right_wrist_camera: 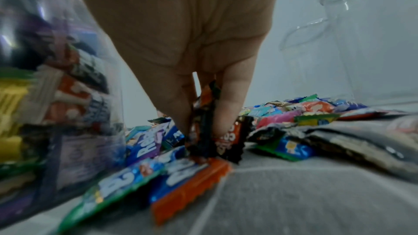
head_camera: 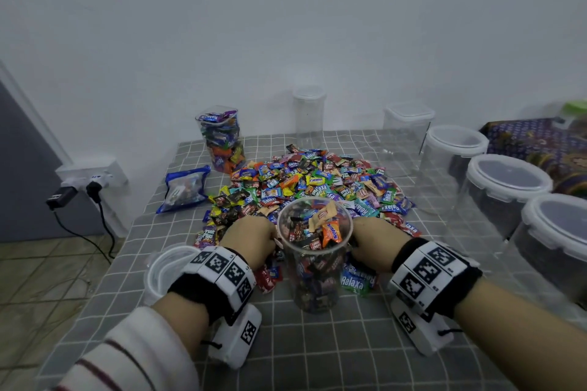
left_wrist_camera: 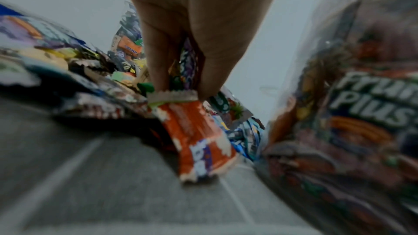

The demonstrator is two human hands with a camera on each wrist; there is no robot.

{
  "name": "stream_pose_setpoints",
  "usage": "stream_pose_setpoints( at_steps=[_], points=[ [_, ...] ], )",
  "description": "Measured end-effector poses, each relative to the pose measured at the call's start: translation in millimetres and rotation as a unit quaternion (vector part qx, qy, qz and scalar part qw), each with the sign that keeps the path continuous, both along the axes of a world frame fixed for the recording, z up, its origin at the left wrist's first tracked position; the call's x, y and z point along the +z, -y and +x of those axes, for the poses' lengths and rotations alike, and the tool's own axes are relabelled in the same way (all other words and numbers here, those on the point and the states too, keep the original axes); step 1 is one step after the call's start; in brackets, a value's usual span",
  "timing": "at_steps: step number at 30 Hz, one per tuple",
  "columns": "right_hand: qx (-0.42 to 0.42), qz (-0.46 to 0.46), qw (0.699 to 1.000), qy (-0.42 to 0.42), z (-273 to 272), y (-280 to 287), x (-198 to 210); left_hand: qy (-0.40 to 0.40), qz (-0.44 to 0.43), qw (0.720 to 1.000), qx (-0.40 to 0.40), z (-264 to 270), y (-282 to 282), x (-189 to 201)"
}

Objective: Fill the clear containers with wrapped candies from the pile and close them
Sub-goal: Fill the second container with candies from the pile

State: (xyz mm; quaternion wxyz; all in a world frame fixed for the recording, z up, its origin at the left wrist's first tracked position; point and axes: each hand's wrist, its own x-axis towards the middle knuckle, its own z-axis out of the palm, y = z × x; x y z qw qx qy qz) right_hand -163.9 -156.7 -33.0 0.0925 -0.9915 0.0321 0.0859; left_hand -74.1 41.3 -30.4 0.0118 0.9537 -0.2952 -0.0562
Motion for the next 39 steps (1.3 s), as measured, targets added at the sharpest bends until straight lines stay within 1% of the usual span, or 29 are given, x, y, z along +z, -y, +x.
stream_pose_setpoints(
  at_steps=[4,7,10,13,18,20,25,28,30,31,33,36,39],
  points=[
    [-0.030,0.038,0.998,0.037,-1.3,3.6,0.6,0.000,-0.048,0.999,0.001,-0.3,-2.4,4.0],
    [-0.051,0.055,0.995,0.064,-4.5,6.1,6.8,0.032,-0.081,0.996,0.001,-2.3,-2.7,9.2],
    [-0.074,0.079,0.989,0.099,-10.0,8.1,17.4,0.033,-0.161,0.986,0.016,-1.4,-5.3,15.0],
    [-0.084,0.103,0.982,0.136,-15.4,7.6,30.8,0.049,-0.239,0.969,0.029,-3.8,-7.5,24.5],
    [-0.079,0.126,0.969,0.196,-18.5,6.1,49.9,0.077,-0.367,0.926,0.048,-12.3,-9.1,41.6],
    [-0.080,0.134,0.960,0.232,-19.2,5.1,59.4,0.077,-0.398,0.913,0.051,-14.2,-9.1,47.8],
    [-0.067,0.185,0.929,0.314,-25.6,-1.3,92.5,0.086,-0.435,0.894,0.055,-14.4,-7.8,60.4],
    [-0.062,0.269,0.899,0.339,-29.5,-10.1,107.0,0.078,-0.474,0.875,0.056,-14.2,-9.4,64.8],
    [-0.045,0.333,0.886,0.321,-30.4,-18.6,110.5,0.073,-0.496,0.864,0.053,-15.1,-9.6,66.6],
    [-0.034,0.353,0.884,0.304,-30.4,-23.2,109.9,0.071,-0.501,0.861,0.052,-15.9,-9.7,67.4],
    [-0.017,0.360,0.892,0.275,-30.0,-31.7,105.2,0.069,-0.506,0.858,0.051,-17.1,-9.1,68.1],
    [0.001,0.321,0.914,0.249,-30.7,-42.2,97.3,0.066,-0.515,0.853,0.049,-18.2,-9.5,67.4],
    [0.020,0.272,0.928,0.252,-31.6,-47.7,91.6,0.071,-0.517,0.851,0.055,-20.2,-11.4,66.6]
  ],
)
